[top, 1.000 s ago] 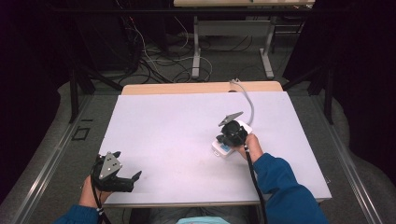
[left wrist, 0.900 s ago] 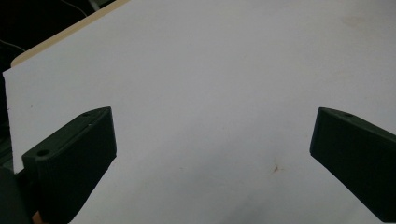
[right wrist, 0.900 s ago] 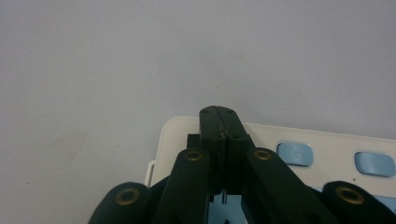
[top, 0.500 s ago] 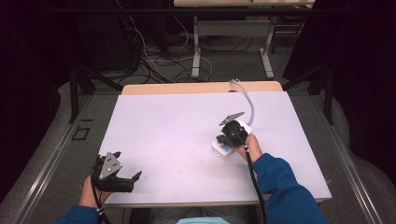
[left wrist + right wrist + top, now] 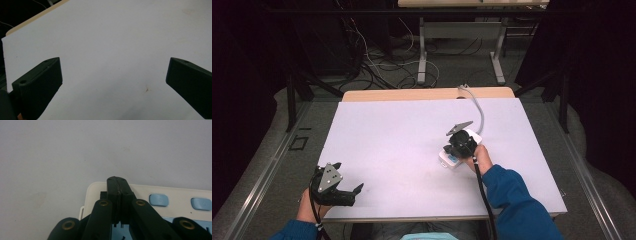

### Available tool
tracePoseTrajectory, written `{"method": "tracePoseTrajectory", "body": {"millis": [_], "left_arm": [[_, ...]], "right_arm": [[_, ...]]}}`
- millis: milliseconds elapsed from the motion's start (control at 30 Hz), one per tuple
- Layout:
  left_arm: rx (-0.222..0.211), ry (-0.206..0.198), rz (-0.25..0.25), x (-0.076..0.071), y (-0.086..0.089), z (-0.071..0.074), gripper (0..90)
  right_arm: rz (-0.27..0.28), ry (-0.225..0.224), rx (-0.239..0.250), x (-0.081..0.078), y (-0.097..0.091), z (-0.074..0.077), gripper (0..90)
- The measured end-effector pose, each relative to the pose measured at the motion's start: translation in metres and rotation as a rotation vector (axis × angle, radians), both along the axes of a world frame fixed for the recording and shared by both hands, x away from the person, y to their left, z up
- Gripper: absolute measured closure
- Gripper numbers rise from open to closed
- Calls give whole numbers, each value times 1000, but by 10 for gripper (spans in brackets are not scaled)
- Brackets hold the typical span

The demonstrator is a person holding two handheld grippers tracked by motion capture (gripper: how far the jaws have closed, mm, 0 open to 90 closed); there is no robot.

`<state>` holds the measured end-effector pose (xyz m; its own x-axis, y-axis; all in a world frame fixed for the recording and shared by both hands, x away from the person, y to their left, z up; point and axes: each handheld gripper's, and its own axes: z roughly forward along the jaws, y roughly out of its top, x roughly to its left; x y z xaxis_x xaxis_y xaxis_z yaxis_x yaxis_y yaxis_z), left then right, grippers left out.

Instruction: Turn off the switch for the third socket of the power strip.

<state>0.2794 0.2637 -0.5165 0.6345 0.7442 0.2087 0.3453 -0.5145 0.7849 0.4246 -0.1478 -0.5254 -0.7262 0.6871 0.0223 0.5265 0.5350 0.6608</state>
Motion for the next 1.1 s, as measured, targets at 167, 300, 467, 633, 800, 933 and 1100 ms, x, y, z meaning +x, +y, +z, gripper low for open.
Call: {"method": "tracePoseTrajectory", "body": {"millis": [167, 300, 467, 633, 800, 933, 1100], "left_arm": [[1, 1, 0, 0, 0, 0, 6], [3, 2, 0, 0, 0, 0, 5], [3, 1, 1, 0, 0, 0, 5], [4, 1, 1, 0, 0, 0, 5], [4, 2, -1, 0, 0, 0, 5], [6, 1, -2, 0, 0, 0, 5], [3, 3, -3, 0, -1, 0, 5]], "right_arm": [[-3, 0, 1, 0, 0, 0, 900], [-4, 4, 2, 0, 0, 0, 900], [-5, 3, 3, 0, 0, 0, 900], [-4, 5, 5, 0, 0, 0, 900], [-4, -16, 23, 1, 0, -2, 900], [8, 42, -52, 0, -2, 4, 900], [-6, -8, 21, 1, 0, -2, 900]]}}
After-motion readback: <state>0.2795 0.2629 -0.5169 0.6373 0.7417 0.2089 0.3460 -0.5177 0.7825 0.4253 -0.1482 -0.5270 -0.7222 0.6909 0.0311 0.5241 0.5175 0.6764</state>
